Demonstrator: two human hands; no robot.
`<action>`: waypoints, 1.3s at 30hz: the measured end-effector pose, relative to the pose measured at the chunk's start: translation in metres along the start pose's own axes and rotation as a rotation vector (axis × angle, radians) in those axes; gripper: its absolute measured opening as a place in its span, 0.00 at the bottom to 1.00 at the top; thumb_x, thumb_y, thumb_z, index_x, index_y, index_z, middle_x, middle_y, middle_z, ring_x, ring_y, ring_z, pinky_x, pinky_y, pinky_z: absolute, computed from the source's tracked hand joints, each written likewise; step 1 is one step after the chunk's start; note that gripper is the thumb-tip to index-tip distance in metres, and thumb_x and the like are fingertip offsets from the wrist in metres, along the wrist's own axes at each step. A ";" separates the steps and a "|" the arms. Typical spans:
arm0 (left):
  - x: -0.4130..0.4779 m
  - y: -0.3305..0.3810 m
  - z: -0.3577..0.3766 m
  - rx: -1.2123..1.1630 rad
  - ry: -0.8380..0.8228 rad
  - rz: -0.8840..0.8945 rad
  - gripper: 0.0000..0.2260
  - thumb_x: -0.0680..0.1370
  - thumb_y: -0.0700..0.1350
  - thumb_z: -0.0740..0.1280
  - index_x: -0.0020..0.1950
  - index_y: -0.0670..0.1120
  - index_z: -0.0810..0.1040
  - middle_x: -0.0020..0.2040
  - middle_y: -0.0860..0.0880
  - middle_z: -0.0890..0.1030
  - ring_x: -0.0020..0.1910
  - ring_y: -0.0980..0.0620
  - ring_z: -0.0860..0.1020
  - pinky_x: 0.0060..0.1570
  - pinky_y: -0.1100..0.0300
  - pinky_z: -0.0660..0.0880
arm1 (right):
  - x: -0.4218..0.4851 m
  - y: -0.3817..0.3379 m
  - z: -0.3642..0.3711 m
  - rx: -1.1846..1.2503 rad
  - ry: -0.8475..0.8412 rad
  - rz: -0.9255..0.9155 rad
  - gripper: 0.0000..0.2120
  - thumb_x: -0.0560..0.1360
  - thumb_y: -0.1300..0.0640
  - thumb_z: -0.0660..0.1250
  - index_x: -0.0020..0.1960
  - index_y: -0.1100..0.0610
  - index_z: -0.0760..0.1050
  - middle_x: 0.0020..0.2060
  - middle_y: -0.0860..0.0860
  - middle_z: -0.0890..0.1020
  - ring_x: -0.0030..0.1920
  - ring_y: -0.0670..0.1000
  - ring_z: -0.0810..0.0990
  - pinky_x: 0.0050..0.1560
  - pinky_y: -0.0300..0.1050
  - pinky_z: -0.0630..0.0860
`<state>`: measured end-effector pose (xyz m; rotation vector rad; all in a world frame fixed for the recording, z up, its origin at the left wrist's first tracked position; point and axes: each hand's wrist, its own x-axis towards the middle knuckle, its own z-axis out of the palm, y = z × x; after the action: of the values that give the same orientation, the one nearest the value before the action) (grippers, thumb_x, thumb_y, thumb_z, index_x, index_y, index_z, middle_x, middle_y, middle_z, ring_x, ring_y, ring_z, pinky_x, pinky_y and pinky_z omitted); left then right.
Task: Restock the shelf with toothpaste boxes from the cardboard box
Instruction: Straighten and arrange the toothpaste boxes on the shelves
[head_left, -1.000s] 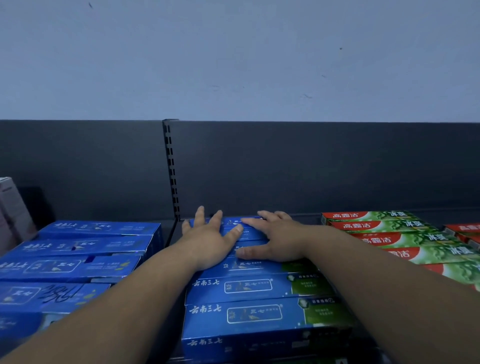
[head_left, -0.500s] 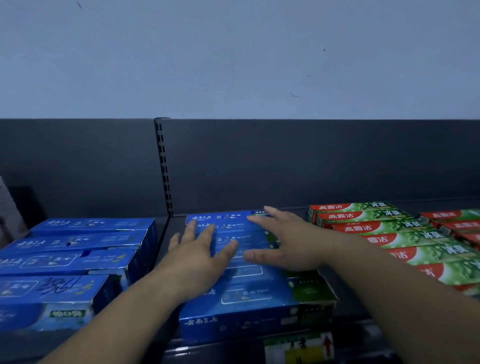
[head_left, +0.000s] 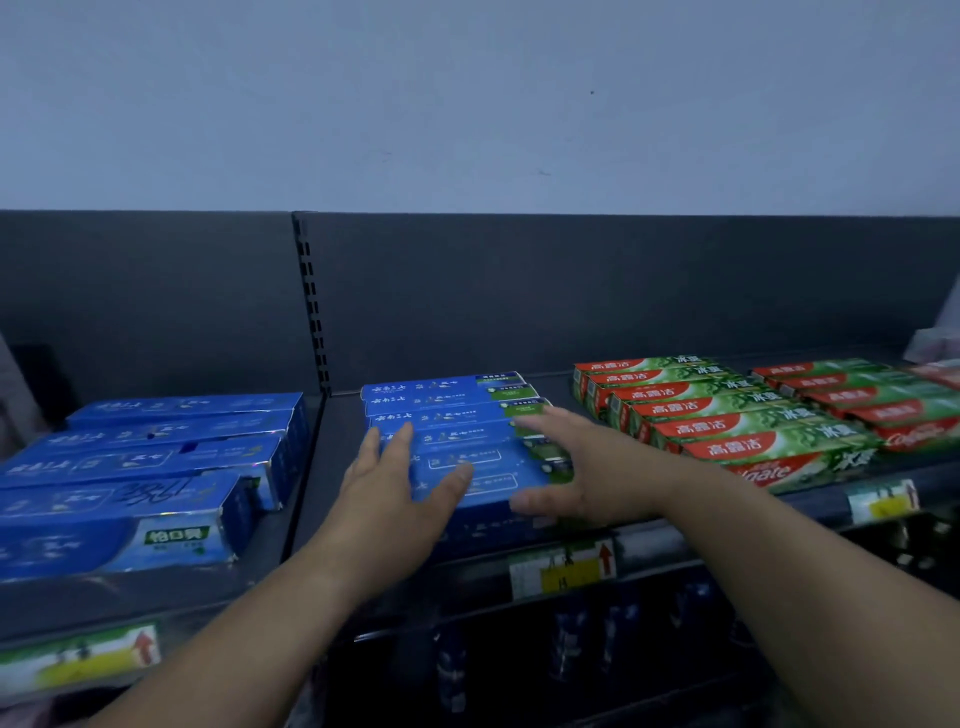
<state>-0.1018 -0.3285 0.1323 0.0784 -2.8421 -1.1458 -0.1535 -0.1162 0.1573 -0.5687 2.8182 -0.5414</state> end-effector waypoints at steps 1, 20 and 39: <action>-0.004 0.001 0.001 -0.050 0.008 -0.006 0.36 0.77 0.64 0.59 0.79 0.53 0.48 0.79 0.52 0.43 0.78 0.55 0.44 0.73 0.56 0.49 | -0.003 0.000 0.004 0.021 0.032 0.001 0.50 0.59 0.25 0.61 0.78 0.38 0.51 0.79 0.44 0.45 0.78 0.50 0.53 0.75 0.50 0.57; 0.040 0.007 -0.023 -0.058 0.143 0.040 0.33 0.78 0.55 0.65 0.78 0.55 0.53 0.79 0.55 0.44 0.77 0.50 0.54 0.71 0.55 0.62 | 0.038 0.002 -0.007 0.371 0.242 0.015 0.38 0.73 0.43 0.70 0.77 0.41 0.55 0.78 0.44 0.55 0.76 0.50 0.61 0.72 0.54 0.65; 0.098 -0.004 -0.015 -0.010 -0.041 -0.137 0.39 0.76 0.61 0.65 0.79 0.50 0.48 0.79 0.49 0.53 0.74 0.48 0.62 0.65 0.59 0.64 | 0.096 0.009 -0.016 0.215 0.142 0.077 0.37 0.74 0.38 0.67 0.78 0.45 0.56 0.77 0.49 0.58 0.74 0.53 0.63 0.69 0.47 0.65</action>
<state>-0.1978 -0.3486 0.1455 0.2558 -2.9058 -1.2002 -0.2472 -0.1432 0.1551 -0.3922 2.8463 -0.8881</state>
